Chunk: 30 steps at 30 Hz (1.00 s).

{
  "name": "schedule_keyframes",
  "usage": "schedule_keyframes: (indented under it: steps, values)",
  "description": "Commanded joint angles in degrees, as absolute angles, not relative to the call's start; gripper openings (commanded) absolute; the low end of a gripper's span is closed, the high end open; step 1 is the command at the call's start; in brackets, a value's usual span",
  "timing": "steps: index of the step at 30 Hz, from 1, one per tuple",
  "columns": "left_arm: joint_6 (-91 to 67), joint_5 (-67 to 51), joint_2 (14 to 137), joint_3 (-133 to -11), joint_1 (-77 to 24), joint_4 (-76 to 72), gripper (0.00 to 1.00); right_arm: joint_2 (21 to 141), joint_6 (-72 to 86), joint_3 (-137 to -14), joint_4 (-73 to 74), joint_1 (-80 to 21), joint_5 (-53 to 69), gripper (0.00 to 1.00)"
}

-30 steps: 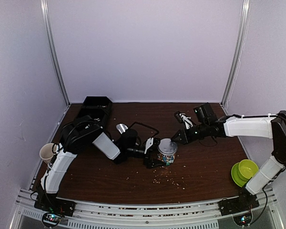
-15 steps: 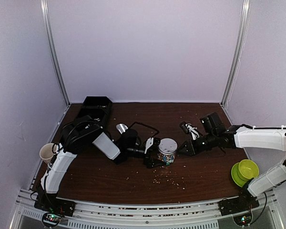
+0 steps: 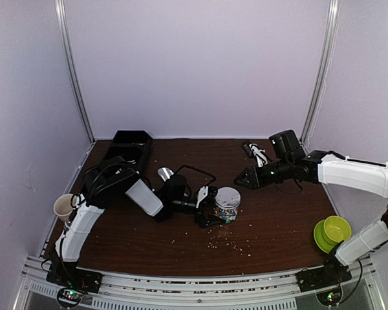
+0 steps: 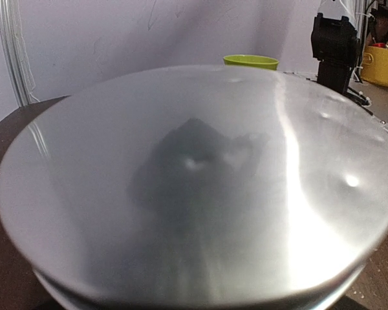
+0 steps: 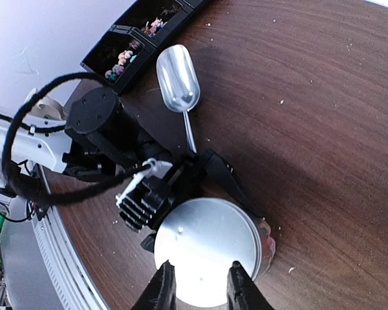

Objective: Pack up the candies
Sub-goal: Screw the box lid onto the packing box.

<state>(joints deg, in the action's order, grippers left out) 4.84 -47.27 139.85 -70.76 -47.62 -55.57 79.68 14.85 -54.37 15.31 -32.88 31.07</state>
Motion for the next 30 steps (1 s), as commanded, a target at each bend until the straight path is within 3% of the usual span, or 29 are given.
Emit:
schedule_keyframes:
  steps: [1, 11, 30]
  values:
    - [5.54, -43.59, 141.6, -69.79, -46.58, -49.48, 0.88, 85.36, 14.01, -60.27, 14.64, -32.17, 29.98, 0.28]
    - [5.88, -43.59, 141.59, -69.79, -46.59, -49.56, 0.88, 95.64, 12.05, -68.18, 16.27, -31.6, 33.82, 0.32]
    - [5.8, -43.75, 141.69, -69.79, -46.58, -49.61, 0.88, 97.15, 10.99, -63.07, 15.21, -31.11, 37.78, 0.31]
